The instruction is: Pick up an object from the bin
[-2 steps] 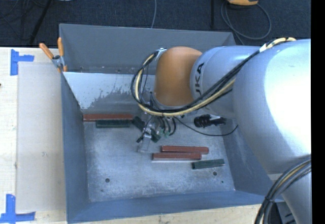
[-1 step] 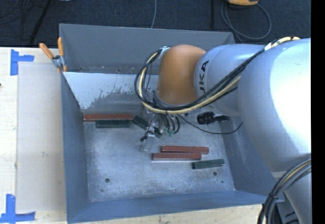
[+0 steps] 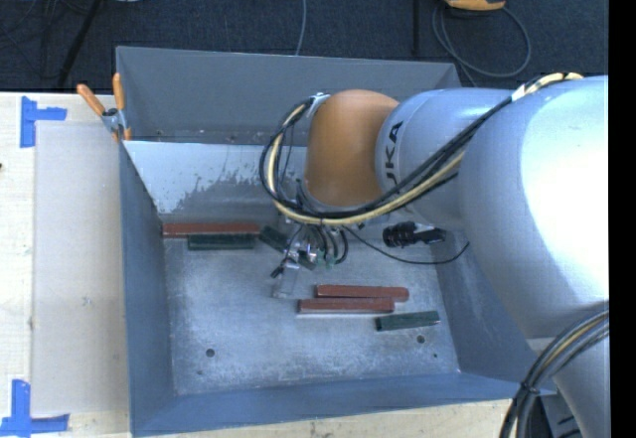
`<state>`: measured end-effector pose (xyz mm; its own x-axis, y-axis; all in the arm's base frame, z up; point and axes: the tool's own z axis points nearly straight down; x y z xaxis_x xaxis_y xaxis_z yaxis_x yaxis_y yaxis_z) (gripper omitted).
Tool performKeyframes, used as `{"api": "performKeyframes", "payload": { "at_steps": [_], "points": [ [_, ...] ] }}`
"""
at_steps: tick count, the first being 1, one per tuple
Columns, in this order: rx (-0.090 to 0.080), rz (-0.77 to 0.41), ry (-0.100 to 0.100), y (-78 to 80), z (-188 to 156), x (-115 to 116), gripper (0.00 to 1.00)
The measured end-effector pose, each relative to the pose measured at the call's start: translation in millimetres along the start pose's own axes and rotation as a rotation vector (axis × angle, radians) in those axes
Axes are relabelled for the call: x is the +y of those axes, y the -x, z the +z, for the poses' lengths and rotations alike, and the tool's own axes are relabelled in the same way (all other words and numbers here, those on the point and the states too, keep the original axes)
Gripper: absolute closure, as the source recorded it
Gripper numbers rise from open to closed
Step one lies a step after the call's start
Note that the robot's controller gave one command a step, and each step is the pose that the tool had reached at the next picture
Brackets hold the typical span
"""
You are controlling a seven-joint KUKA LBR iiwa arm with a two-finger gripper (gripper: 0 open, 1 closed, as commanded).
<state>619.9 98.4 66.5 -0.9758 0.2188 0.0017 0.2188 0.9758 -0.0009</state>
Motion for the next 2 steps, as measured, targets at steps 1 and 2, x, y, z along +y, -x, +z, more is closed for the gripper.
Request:
{"api": "performKeyframes", "payload": {
  "at_steps": [1,2],
  "points": [
    [-0.003,-0.028,0.003,2.5,-3.0,-1.9,1.0],
    [-0.003,-0.028,0.002,2.5,-3.0,-1.9,1.0]
  ]
}}
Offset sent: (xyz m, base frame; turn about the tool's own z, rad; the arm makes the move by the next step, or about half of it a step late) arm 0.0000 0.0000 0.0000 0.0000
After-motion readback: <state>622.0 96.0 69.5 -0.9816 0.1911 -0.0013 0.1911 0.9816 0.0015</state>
